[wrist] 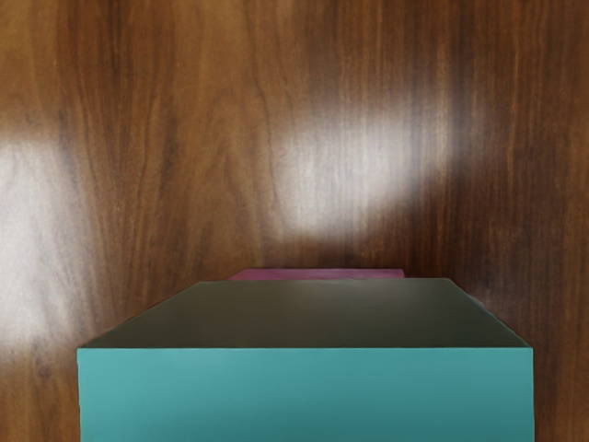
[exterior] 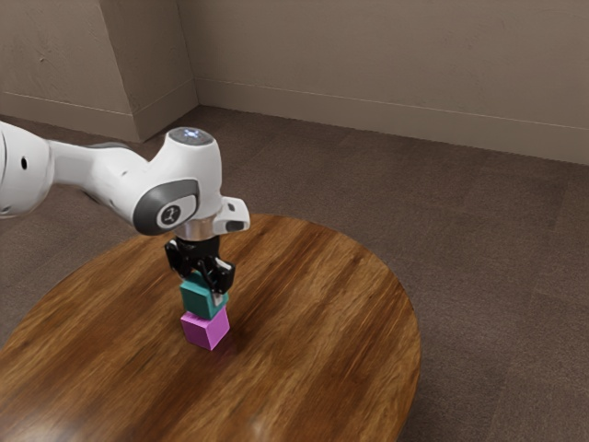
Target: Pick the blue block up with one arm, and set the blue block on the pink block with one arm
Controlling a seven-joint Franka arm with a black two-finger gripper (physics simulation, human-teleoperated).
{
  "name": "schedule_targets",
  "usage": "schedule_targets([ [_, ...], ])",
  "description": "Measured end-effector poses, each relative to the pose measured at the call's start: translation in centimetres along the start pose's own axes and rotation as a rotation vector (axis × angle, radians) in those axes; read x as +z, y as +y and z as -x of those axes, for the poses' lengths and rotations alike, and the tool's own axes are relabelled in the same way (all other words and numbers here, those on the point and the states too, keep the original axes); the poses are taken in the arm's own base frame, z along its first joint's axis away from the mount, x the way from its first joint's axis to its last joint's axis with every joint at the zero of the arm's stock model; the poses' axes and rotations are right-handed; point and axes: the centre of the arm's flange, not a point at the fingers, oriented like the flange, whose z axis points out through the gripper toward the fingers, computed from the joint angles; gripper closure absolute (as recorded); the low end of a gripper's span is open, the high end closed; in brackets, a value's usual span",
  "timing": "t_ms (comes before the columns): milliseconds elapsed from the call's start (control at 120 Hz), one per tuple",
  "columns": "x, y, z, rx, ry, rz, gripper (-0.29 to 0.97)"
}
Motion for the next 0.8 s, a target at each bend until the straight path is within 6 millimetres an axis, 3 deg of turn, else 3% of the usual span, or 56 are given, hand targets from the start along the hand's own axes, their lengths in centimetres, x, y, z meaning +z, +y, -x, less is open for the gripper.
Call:
schedule_targets([
  [717, 0.2, -0.1, 1.4, -0.016, 0.015, -0.006, 0.37],
  [800, 0.2, -0.2, 1.4, -0.018, 0.016, -0.002, 0.26],
])
